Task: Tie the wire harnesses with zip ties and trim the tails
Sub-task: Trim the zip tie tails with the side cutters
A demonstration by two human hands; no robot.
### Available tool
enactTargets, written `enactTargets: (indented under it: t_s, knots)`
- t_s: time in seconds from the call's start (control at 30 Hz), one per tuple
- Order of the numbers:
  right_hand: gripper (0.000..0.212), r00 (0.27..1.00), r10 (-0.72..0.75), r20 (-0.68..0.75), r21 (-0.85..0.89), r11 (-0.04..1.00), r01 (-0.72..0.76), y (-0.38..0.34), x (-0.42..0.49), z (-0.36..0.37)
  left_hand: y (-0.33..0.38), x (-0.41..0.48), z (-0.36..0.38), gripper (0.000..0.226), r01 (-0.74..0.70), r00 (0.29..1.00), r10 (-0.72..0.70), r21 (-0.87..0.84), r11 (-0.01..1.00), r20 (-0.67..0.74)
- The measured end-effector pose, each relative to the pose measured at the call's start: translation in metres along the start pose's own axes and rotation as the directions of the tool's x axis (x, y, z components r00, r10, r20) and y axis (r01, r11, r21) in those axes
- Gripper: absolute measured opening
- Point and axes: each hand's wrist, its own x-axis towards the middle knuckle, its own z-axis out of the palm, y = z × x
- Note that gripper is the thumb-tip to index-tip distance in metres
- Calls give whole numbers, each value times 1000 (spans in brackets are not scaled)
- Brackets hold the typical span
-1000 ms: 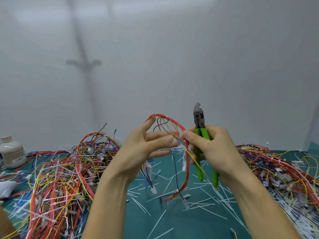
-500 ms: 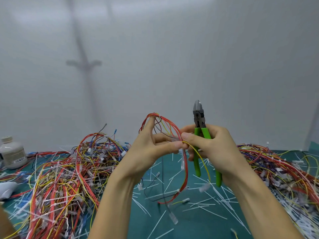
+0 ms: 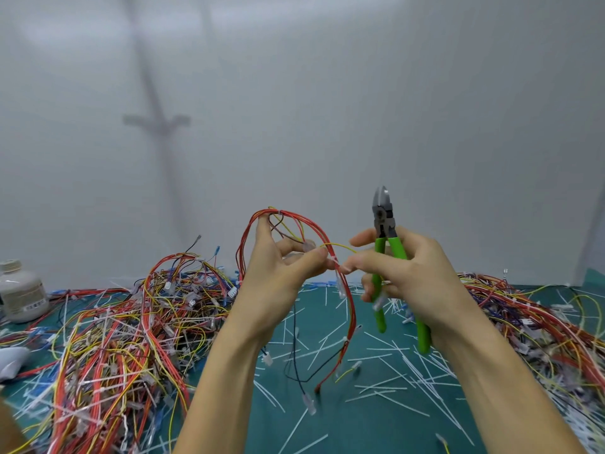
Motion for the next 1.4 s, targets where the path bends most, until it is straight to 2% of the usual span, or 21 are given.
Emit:
enactTargets:
  t_s: [0.1,0.2,0.3,0.37,0.4,0.5,0.8,0.9,1.0,1.2,1.4]
  knots:
    - [22,999,-43,15,-170,984,44,3,0,1,0,1,2,63,-5,1000,5,16,1000,8]
    - [18,997,-69,18,-299,952,71,6,0,8,1,0,3,44,-10,999,10,1,1000,47]
    - [12,997,-74,-17,-278,958,66,6,-1,13,5,-1,-1,46,4,997,0,-47,999,79]
    - [10,997,-69,-28,-234,970,60,5,-1,12,7,-1,-5,69,39,991,-25,-103,994,129]
    - [10,997,-66,-34,-197,979,58,5,-1,12,8,-2,-8,73,46,986,-27,-114,992,167]
    - [14,998,-55,-32,-78,996,53,4,-2,13,9,-3,-12,67,29,972,-5,-98,995,236]
    - [13,999,-36,23,-34,999,37,2,-3,10,5,-1,-13,86,44,979,-10,-166,985,203]
    - [12,999,-37,32,-35,999,38,3,-3,11,6,-2,-11,82,53,983,-20,-179,982,181]
    - [16,997,-67,30,-119,990,70,4,-3,10,8,-2,-8,75,68,987,-46,-145,987,153]
    - [61,1000,11,-29,-169,986,-16,1,0,5,10,-1,-8,61,74,996,-83,-205,976,-34]
    - [61,994,78,-77,-35,996,-81,-3,2,1,3,3,-9,70,110,963,-156,-210,972,-220]
